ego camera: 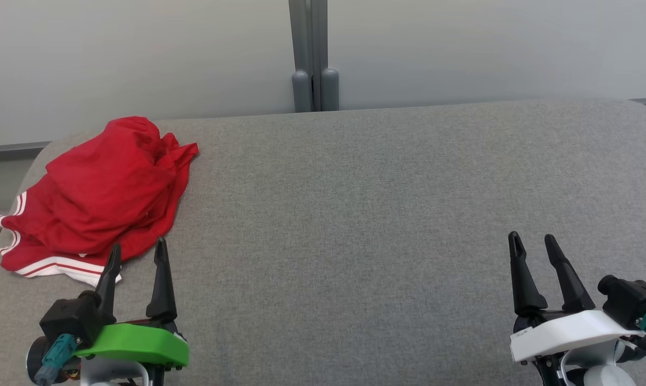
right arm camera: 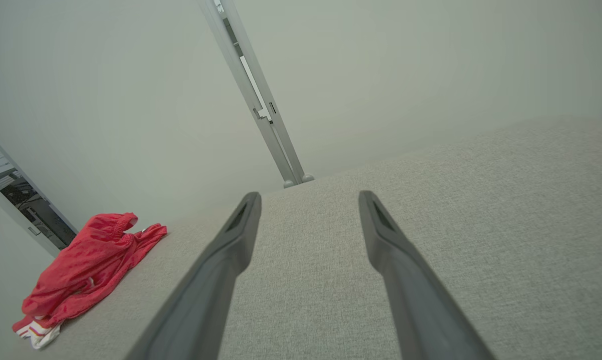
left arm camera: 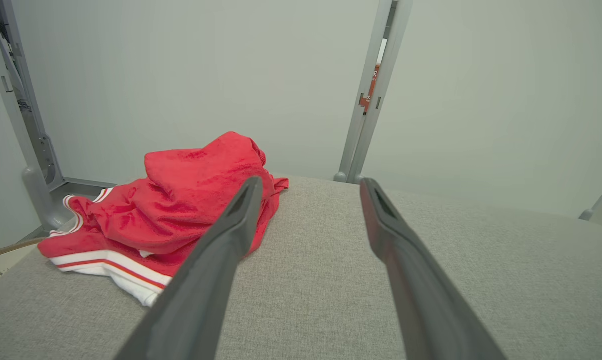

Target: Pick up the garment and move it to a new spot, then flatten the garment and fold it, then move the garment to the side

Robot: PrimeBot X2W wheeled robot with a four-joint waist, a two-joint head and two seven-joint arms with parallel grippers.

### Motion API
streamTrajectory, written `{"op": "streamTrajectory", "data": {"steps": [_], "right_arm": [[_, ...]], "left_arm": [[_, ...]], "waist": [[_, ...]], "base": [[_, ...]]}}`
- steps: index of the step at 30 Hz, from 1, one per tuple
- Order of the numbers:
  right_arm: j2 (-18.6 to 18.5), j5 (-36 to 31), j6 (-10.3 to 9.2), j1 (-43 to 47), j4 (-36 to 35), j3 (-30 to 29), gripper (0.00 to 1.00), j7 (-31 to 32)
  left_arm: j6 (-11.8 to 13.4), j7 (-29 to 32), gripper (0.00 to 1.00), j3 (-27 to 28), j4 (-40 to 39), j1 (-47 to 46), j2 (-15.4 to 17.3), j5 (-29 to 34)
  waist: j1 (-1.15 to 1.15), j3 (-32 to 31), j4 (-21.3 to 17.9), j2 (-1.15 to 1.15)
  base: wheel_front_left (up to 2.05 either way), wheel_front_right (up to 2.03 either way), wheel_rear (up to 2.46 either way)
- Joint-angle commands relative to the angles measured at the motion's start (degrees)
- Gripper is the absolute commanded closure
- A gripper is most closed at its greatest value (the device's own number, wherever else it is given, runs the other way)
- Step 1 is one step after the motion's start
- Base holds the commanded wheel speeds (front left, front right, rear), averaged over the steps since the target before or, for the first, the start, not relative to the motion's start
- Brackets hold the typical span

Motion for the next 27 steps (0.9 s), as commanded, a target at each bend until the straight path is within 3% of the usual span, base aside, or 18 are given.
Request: {"op": "streamTrajectory", "data": {"steps": [1,27], "right_arm": [[-0.3,-1.4,0.02,0.6,-0.7,-0.1,0.00,-0.2],[-0.4,-11.8,0.02,2.2,-2.7,-0.1,0.00,0.8]], "left_arm": [[0.3,0.2,0.00,-0.1,-0.9,0.5,0.8,1.3],[2.7,3.6,0.00,-1.0,-4.8,3.0,2.0,8.9]], "waist": [[0.00,0.0,0.1,0.00],[0.00,-0.7,0.6,0.00]], "base": [[0.00,0.00,0.00],[0.00,0.00,0.00]]}}
